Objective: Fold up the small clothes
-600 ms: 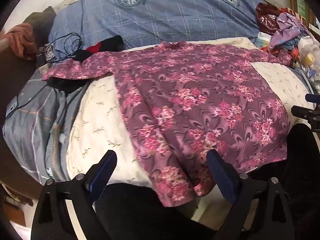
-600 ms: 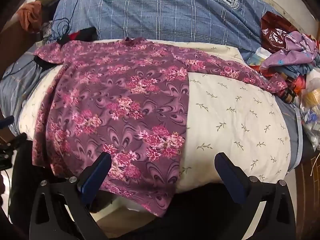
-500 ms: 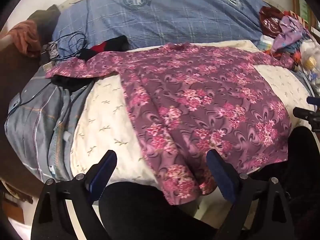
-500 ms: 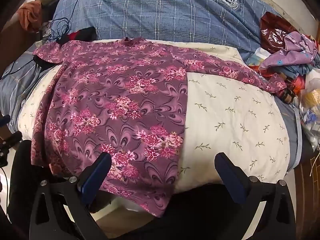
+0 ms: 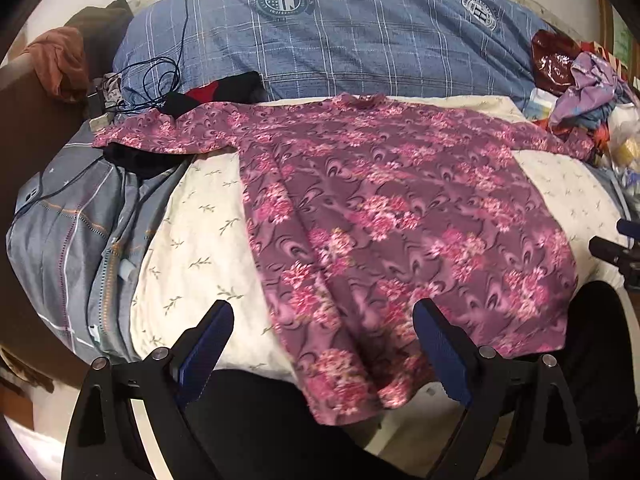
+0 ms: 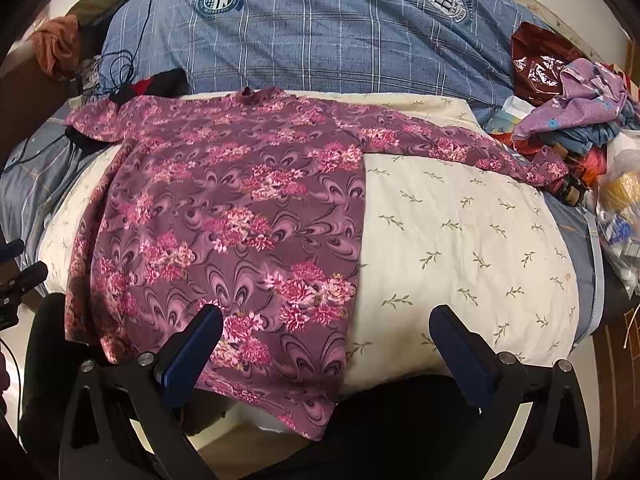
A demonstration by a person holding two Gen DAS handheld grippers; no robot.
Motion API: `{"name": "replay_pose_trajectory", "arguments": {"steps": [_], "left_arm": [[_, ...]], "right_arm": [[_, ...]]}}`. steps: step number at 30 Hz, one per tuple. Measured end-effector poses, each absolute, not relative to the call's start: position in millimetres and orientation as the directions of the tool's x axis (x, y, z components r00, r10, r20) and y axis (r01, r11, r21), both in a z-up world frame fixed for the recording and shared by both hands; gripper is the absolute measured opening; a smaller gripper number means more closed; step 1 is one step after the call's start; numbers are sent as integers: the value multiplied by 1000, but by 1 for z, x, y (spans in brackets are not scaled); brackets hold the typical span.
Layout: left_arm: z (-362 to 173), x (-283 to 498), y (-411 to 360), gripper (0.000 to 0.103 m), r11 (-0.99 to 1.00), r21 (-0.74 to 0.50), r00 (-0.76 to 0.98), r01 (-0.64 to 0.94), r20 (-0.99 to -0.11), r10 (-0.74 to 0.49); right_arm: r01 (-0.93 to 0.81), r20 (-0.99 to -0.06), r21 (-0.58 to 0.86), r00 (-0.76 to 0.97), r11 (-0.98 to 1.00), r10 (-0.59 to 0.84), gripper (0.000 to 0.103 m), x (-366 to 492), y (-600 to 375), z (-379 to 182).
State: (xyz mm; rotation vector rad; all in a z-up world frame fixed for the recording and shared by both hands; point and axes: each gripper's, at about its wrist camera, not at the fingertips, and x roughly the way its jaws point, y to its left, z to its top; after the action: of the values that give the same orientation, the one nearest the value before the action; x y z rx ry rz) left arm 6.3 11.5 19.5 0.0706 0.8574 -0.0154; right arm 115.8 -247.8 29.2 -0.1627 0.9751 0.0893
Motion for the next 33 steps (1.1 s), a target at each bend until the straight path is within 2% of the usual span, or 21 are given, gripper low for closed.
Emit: {"name": "replay_pose_trajectory", "arguments": {"steps": [33], "left_arm": [[8, 20, 3, 91, 998, 57, 650, 32, -760, 22]], "right_arm": [[-92, -824, -57, 567, 994, 5, 103, 126, -265, 30]]}}
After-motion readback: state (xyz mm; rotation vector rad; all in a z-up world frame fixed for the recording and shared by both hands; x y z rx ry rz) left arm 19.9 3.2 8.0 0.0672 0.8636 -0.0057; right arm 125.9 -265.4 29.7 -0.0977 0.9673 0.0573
